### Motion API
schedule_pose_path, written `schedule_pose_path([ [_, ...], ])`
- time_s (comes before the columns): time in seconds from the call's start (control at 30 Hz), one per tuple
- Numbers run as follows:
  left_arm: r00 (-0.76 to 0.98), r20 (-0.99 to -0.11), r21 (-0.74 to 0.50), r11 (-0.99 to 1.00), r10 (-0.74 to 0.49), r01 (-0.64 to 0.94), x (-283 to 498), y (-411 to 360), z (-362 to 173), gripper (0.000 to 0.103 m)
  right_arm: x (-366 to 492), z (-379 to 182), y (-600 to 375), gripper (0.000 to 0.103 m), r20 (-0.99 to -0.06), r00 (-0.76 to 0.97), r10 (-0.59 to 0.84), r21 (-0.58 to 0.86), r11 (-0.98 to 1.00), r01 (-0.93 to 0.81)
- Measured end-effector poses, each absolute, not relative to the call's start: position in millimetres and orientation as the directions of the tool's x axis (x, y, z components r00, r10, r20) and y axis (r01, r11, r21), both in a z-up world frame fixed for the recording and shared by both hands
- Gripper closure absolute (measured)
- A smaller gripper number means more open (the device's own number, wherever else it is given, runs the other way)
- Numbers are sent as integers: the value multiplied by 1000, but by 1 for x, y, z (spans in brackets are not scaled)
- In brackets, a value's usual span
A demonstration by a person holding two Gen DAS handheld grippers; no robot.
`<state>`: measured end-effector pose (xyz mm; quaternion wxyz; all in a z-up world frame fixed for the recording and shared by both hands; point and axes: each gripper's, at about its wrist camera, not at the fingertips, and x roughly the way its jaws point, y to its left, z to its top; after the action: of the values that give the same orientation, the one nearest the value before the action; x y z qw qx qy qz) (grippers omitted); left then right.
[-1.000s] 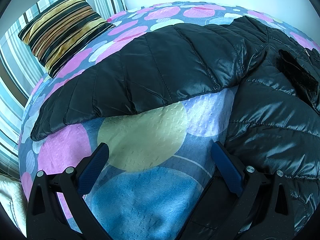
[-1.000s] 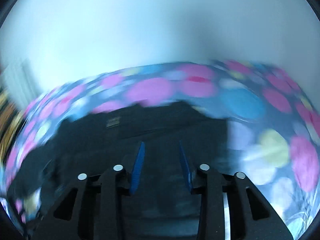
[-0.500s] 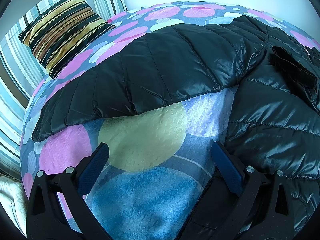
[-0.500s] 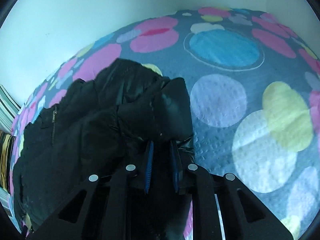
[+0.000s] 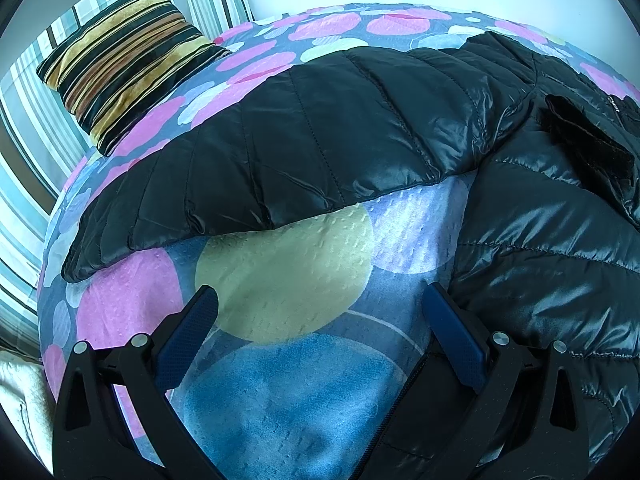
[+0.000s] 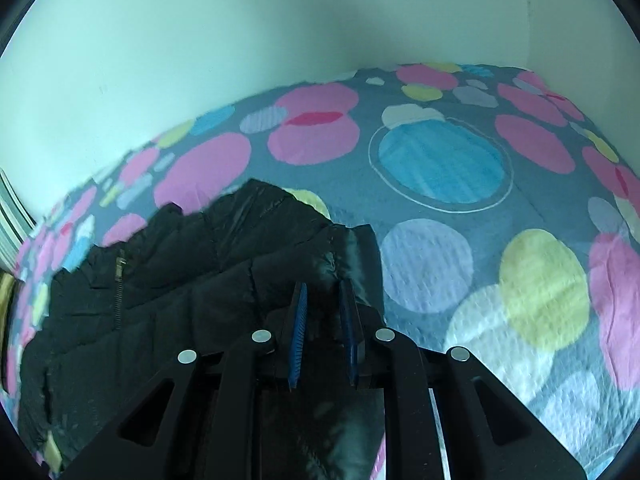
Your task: Fold large clothes
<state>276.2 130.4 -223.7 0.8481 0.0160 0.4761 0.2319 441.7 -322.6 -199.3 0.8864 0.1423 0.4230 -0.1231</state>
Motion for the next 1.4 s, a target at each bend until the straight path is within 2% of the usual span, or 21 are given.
schedule_pose_path([
  [0.07, 437, -801, 249, 892, 409, -378, 276, 130, -224, 2, 451, -218, -321, 86, -822, 562, -91, 129, 932, 340],
  [0.17, 439, -800, 248, 892, 409, -378, 277, 131, -224, 2, 454, -224, -319, 86, -825, 554, -113, 101, 935, 340],
  [0.27, 439, -801, 245, 893, 406, -378, 277, 131, -224, 2, 447, -209, -309, 85, -806, 568, -166, 41, 942, 333],
  [0.5, 439, -800, 247, 892, 408, -379, 277, 130, -226, 2, 387, -173, -278, 82, -754, 643, -137, 106, 940, 325],
  [0.57, 441, -799, 246, 892, 408, -380, 277, 130, -226, 2, 373, -176, -258, 74, -758, 631, -164, 56, 948, 314],
  [0.77, 438, -803, 241, 893, 403, -380, 277, 130, -227, 2, 374, -206, -223, 73, -765, 591, -257, -102, 954, 283],
  [0.93, 438, -808, 229, 894, 395, -384, 278, 130, -226, 2, 377, -224, -217, 72, -754, 582, -306, -168, 945, 281],
  [1.17, 463, -846, 22, 885, 264, -465, 249, 172, -210, 2, 375, -226, -214, 72, -736, 592, -327, -190, 940, 283],
  [1.4, 492, -791, 11, 812, 365, -584, 188, 249, -188, 2, 373, -227, -217, 70, -733, 599, -321, -176, 941, 288],
])
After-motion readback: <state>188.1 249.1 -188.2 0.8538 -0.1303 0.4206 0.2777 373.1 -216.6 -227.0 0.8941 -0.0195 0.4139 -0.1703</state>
